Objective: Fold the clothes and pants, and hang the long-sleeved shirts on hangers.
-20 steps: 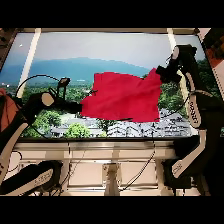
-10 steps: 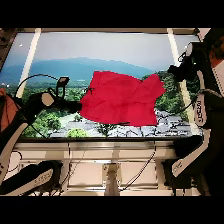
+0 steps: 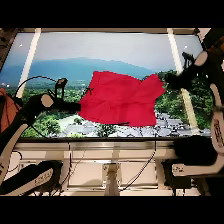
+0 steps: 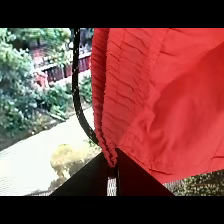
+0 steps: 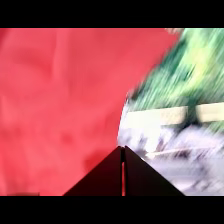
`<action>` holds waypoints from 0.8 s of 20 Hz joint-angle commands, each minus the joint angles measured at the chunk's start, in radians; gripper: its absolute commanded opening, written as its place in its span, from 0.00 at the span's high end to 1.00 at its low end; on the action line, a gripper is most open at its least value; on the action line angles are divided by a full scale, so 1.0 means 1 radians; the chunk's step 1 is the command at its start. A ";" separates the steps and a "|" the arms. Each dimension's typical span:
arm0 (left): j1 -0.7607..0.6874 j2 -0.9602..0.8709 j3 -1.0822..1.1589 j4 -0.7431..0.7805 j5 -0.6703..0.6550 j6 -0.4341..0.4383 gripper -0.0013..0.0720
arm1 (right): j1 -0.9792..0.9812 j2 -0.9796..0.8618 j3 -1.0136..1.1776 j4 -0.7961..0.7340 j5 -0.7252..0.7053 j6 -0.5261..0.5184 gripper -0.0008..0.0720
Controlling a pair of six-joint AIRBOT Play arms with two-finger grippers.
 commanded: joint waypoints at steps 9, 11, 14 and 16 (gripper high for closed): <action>-0.001 0.001 -0.038 -0.026 0.042 -0.010 0.96 | 0.008 0.992 -1.257 0.632 -0.532 0.291 0.27; -0.001 0.001 -0.038 -0.036 0.042 -0.010 0.96 | 0.008 0.969 -1.254 0.600 -0.579 0.291 0.27; -0.001 0.000 -0.038 -0.039 0.042 -0.010 0.96 | 0.008 0.908 -1.254 0.591 -0.661 0.355 0.27; -0.001 0.000 -0.038 -0.039 0.042 -0.010 0.96 | 0.008 0.848 -1.254 0.595 -0.666 0.362 0.27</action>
